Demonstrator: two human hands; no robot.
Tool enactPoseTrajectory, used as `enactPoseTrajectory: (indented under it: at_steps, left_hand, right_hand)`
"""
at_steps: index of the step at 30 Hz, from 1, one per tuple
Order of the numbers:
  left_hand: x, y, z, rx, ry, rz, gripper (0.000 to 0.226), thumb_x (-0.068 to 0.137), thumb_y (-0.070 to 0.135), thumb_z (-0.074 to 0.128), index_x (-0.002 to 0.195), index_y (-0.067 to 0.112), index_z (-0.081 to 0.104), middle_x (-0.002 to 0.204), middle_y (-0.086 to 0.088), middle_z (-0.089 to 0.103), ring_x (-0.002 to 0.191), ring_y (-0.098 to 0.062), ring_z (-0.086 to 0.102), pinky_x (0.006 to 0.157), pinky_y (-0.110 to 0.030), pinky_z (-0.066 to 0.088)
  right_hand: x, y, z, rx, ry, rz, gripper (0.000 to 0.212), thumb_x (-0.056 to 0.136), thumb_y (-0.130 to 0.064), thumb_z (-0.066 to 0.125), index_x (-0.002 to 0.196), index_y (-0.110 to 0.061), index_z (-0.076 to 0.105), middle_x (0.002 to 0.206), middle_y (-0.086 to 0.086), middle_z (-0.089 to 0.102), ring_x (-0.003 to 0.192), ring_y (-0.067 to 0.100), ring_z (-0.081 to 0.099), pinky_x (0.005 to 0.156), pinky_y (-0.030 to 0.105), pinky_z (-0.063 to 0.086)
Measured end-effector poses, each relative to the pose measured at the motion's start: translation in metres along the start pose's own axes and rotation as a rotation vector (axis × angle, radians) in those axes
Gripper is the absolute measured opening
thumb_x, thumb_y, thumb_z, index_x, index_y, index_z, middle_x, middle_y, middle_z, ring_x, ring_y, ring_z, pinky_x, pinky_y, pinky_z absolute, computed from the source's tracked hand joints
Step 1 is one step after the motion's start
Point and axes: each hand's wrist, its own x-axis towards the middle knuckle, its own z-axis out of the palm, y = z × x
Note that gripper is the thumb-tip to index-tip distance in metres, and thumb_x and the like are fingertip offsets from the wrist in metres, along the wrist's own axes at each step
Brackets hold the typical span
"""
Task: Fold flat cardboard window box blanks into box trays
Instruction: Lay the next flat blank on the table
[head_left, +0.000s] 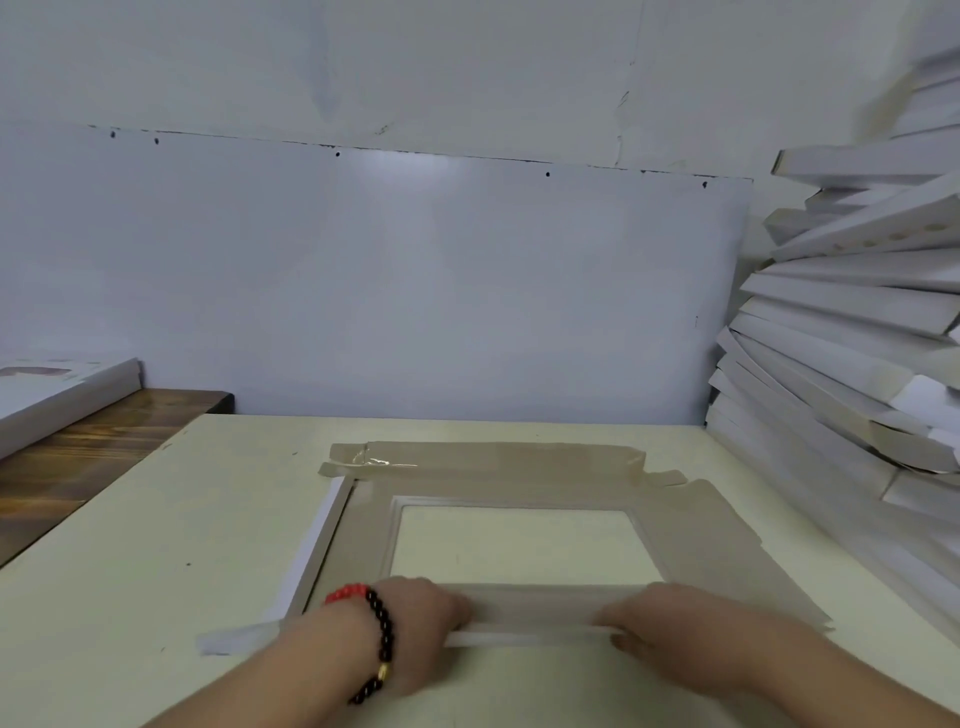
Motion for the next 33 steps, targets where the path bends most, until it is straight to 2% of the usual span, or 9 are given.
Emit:
enactPoseTrajectory:
  at_steps: [5, 10, 12, 14, 18, 24, 26, 29, 33]
  left_hand:
    - [0.019, -0.012, -0.027, -0.129, -0.122, 0.013, 0.027, 0.093, 0.013, 0.039, 0.115, 0.013, 0.056, 0.111, -0.009, 0.060, 0.098, -0.024, 0.056, 0.078, -0.029, 0.041]
    - [0.041, -0.021, -0.028, -0.221, -0.021, -0.063, 0.018, 0.088, 0.039, 0.056, 0.095, 0.023, 0.056, 0.082, 0.009, 0.053, 0.077, -0.013, 0.053, 0.061, -0.024, 0.041]
    - [0.051, -0.021, -0.018, -0.165, 0.068, -0.106, 0.041, 0.079, 0.047, 0.063, 0.116, 0.029, 0.054, 0.098, 0.011, 0.058, 0.092, -0.015, 0.056, 0.071, -0.027, 0.044]
    - [0.063, -0.022, -0.001, -0.116, 0.161, -0.111, 0.075, 0.075, 0.054, 0.065, 0.141, 0.036, 0.033, 0.131, 0.008, 0.052, 0.124, -0.020, 0.045, 0.100, -0.035, 0.038]
    - [0.077, -0.005, 0.032, -0.095, 0.365, -0.025, 0.078, 0.092, 0.050, 0.039, 0.153, 0.029, -0.005, 0.162, 0.006, 0.000, 0.148, -0.022, -0.010, 0.117, -0.043, -0.012]
    - [0.079, -0.004, 0.068, -0.054, 0.318, -0.037, 0.068, 0.096, 0.055, 0.008, 0.152, 0.023, -0.016, 0.157, 0.009, -0.023, 0.137, -0.014, -0.034, 0.111, -0.041, -0.025]
    - [0.071, -0.020, 0.073, -0.039, 0.295, -0.063, 0.070, 0.095, 0.059, 0.006, 0.152, 0.025, -0.014, 0.155, 0.011, -0.024, 0.134, -0.013, -0.036, 0.112, -0.040, -0.024]
    - [0.055, -0.050, 0.077, -0.032, 0.255, -0.138, 0.070, 0.096, 0.061, 0.008, 0.153, 0.026, -0.011, 0.155, 0.011, -0.025, 0.137, -0.014, -0.034, 0.114, -0.039, -0.022]
    - [0.038, -0.082, 0.078, -0.024, 0.185, -0.227, 0.070, 0.095, 0.062, 0.006, 0.152, 0.027, -0.013, 0.155, 0.012, -0.025, 0.142, -0.012, -0.028, 0.115, -0.038, -0.020]
  right_hand:
    - [0.008, 0.014, -0.028, 0.128, -0.103, 0.071, 0.030, 0.094, -0.050, 0.047, 0.099, -0.023, 0.058, 0.097, -0.003, 0.060, 0.083, 0.015, 0.054, 0.071, 0.031, 0.041]
    - [0.033, 0.020, -0.019, -0.040, 0.051, 0.185, 0.056, 0.081, -0.078, 0.042, 0.096, -0.026, 0.053, 0.085, -0.008, 0.055, 0.085, 0.020, 0.052, 0.065, 0.031, 0.035]
    - [0.043, 0.018, -0.005, -0.090, 0.156, 0.224, 0.069, 0.081, -0.081, 0.035, 0.121, -0.027, 0.051, 0.116, -0.002, 0.061, 0.109, 0.022, 0.053, 0.091, 0.035, 0.034]
    - [0.049, 0.007, 0.009, -0.112, 0.264, 0.230, 0.075, 0.086, -0.074, 0.031, 0.145, -0.026, 0.035, 0.146, 0.000, 0.044, 0.137, 0.020, 0.036, 0.117, 0.042, 0.009]
    - [0.058, -0.041, 0.033, -0.127, 0.514, 0.226, 0.062, 0.086, -0.048, 0.034, 0.130, -0.015, 0.062, 0.137, 0.001, 0.057, 0.128, 0.020, 0.053, 0.110, 0.043, 0.005]
    - [0.065, -0.064, 0.057, -0.037, 0.442, 0.130, 0.058, 0.093, -0.049, 0.025, 0.111, -0.023, 0.074, 0.121, -0.008, 0.067, 0.112, 0.006, 0.063, 0.096, 0.035, 0.029]
    - [0.057, -0.038, 0.058, -0.035, 0.370, 0.165, 0.060, 0.093, -0.049, 0.030, 0.134, -0.017, 0.058, 0.146, -0.004, 0.047, 0.133, 0.005, 0.045, 0.110, 0.038, 0.018]
    - [0.046, 0.022, 0.068, 0.022, 0.229, 0.226, 0.064, 0.102, -0.049, 0.016, 0.155, -0.020, -0.004, 0.160, -0.006, -0.017, 0.147, 0.008, -0.013, 0.116, 0.034, -0.013]
    - [0.019, 0.082, 0.079, -0.015, 0.179, 0.408, 0.064, 0.102, -0.051, 0.011, 0.154, -0.023, -0.012, 0.160, -0.008, -0.019, 0.146, 0.008, -0.017, 0.117, 0.035, -0.009]
